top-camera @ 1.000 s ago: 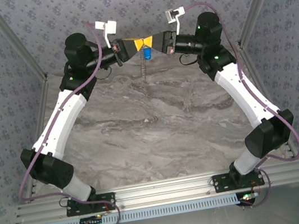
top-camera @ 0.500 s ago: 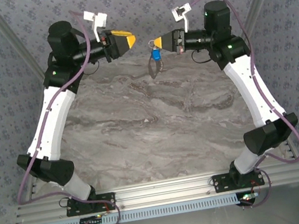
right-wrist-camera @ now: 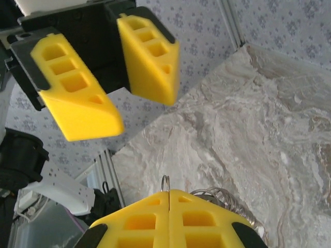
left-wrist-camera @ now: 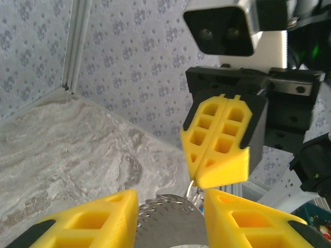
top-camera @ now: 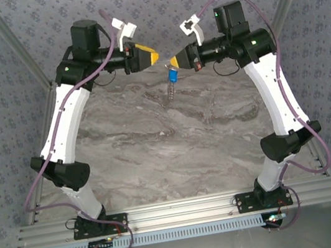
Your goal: Put the keys on the keyring
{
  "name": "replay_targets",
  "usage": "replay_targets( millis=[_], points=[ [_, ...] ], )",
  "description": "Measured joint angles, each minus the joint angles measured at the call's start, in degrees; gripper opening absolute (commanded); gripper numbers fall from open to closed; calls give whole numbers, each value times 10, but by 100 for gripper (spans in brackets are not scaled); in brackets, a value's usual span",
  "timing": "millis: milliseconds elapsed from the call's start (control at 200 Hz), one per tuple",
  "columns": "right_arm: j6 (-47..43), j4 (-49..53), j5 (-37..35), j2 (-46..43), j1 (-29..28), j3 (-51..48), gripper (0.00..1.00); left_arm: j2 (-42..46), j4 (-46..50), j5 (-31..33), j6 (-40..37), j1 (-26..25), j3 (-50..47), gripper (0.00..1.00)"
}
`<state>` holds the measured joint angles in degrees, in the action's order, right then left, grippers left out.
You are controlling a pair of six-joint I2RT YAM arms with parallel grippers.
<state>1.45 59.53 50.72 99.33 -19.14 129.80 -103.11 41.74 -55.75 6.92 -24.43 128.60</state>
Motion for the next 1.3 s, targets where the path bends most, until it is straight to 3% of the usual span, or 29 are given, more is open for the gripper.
replay_targets(
  millis=[350,1299],
  points=[
    [-39,56,-36,5,-19,16,0,-1,46,-4,-40,-16,0,36],
    [-41,57,-40,11,-24,17,0,-5,92,-15,-71,-37,0,27]
  ],
)
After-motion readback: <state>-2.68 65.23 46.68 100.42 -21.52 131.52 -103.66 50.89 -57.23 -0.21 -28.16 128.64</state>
